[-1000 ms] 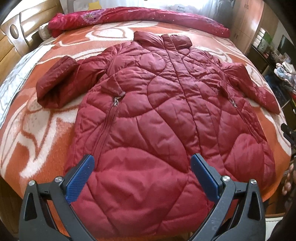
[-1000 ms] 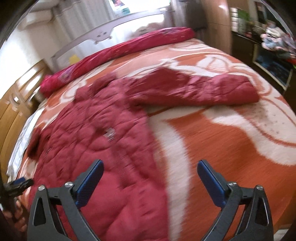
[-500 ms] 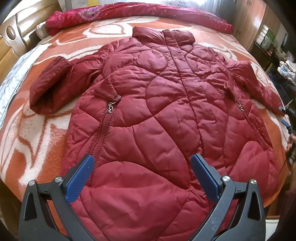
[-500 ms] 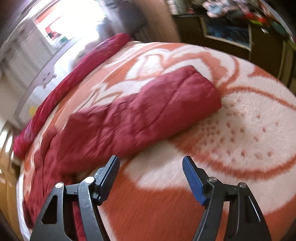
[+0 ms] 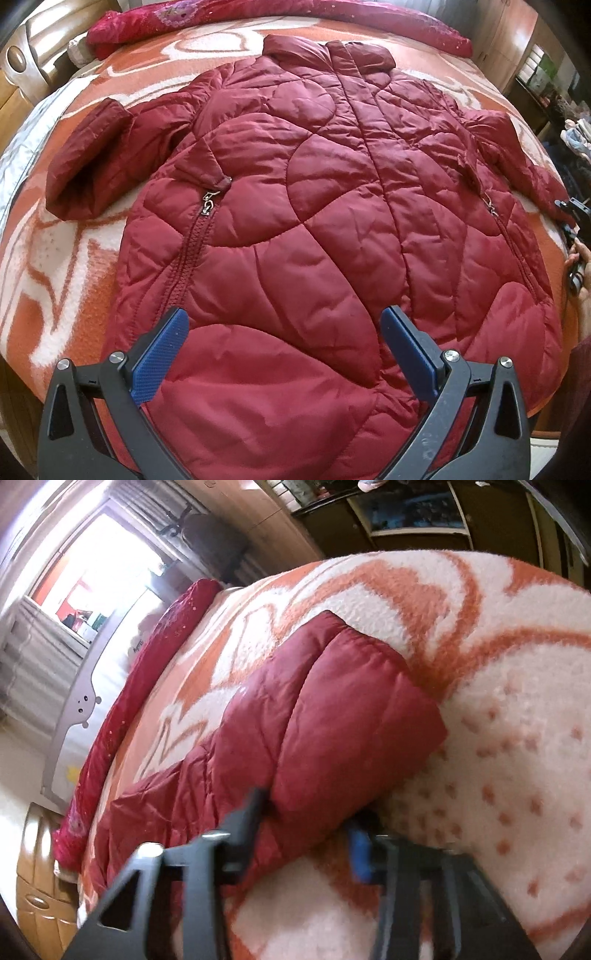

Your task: Fold large clothes

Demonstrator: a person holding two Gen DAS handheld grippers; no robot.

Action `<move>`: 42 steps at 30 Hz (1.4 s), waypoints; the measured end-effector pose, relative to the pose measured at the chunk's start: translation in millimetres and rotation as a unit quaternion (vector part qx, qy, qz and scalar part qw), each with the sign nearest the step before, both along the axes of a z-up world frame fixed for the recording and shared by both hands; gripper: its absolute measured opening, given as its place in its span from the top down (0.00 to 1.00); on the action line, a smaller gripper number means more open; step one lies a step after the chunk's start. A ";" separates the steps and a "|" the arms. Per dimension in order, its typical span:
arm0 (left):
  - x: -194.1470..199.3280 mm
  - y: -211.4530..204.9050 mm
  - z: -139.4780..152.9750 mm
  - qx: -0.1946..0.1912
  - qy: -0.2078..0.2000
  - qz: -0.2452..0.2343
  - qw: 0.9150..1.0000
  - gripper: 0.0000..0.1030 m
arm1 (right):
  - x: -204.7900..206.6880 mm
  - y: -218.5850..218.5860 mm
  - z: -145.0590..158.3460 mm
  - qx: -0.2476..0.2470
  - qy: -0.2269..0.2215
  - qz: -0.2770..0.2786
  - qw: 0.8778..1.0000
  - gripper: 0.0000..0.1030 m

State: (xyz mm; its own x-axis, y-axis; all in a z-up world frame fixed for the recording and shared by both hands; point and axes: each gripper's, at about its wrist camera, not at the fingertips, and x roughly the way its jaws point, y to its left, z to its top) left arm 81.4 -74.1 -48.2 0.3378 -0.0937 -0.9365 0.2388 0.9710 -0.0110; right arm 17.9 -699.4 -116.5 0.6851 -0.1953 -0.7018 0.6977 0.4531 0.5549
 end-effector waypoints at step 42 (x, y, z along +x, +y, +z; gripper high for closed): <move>132.2 36.3 -5.1 -0.267 0.065 0.032 0.961 0.00 | 193.3 442.3 42.0 -0.220 0.026 0.593 0.774 0.94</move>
State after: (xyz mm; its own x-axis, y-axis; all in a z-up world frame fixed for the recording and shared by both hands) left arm 213.5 -37.8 -53.3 0.2428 -0.5549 -0.7957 0.1421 0.8317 -0.5367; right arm 211.2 -257.0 -74.5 0.5392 0.3217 -0.7783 -0.3388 0.9290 0.1493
